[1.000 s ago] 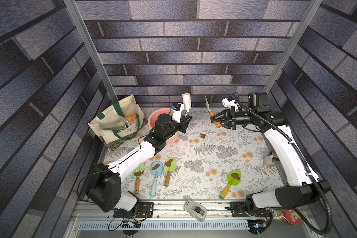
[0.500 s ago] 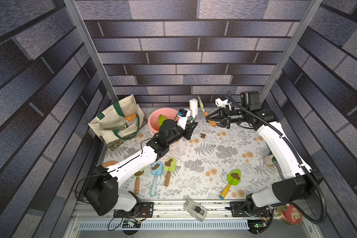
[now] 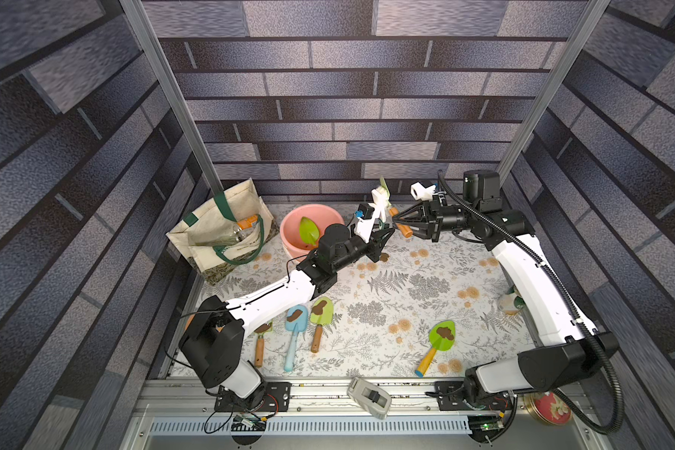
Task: Brush the soil off the hand trowel and place it into the bucket
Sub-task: Brush off the soil from the hand trowel.
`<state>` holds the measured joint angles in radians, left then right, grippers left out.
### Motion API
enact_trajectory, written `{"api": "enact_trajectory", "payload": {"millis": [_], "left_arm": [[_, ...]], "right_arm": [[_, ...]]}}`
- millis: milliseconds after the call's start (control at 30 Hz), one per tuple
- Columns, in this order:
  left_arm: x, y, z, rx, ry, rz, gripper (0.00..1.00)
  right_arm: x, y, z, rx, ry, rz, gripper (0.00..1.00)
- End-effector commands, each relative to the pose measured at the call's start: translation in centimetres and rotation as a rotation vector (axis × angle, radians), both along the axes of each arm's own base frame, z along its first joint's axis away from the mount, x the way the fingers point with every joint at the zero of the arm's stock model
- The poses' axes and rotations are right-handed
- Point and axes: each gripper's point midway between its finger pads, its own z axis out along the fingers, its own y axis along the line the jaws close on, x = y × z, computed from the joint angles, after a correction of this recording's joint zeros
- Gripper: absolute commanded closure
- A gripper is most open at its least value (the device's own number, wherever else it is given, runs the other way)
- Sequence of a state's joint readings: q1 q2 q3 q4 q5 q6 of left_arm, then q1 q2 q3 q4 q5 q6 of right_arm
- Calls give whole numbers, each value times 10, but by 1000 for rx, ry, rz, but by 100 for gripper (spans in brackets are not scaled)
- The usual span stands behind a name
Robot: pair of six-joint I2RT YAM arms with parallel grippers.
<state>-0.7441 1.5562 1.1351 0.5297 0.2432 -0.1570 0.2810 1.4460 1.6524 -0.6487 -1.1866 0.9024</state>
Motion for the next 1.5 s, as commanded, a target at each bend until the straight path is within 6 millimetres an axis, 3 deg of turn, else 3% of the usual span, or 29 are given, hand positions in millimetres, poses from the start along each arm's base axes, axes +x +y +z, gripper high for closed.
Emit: {"api": "enact_trajectory", "payload": {"millis": [0,233,467,700,833,1033,1233,1333,1467], "left_arm": [[7,-1,27,-41,-74,-36,100],[19,-1,29,-27,-74,-85,100],[26,-8,37,14,-112,-102,100],[66,-12,26,21,-63,-64,100],[87,-3,23,-9,-21,-34,100],[85,46,23,13,-5,124,100],[60,117,10,34,68,307,100],[35,150,3,50,89,387,100],[-5,189,-1,70,109,475,100]], "right_arm": [[-30,2,18,35,-14,70,94],[-46,0,23,39,-22,82,94],[-49,0,21,35,-10,80,94],[-56,1,35,46,-45,89,93],[-55,1,37,43,-65,78,93],[-32,7,38,29,-140,53,94],[3,19,53,-23,-298,31,94],[24,33,42,-63,-312,34,94],[54,59,8,-143,-276,56,95]]}}
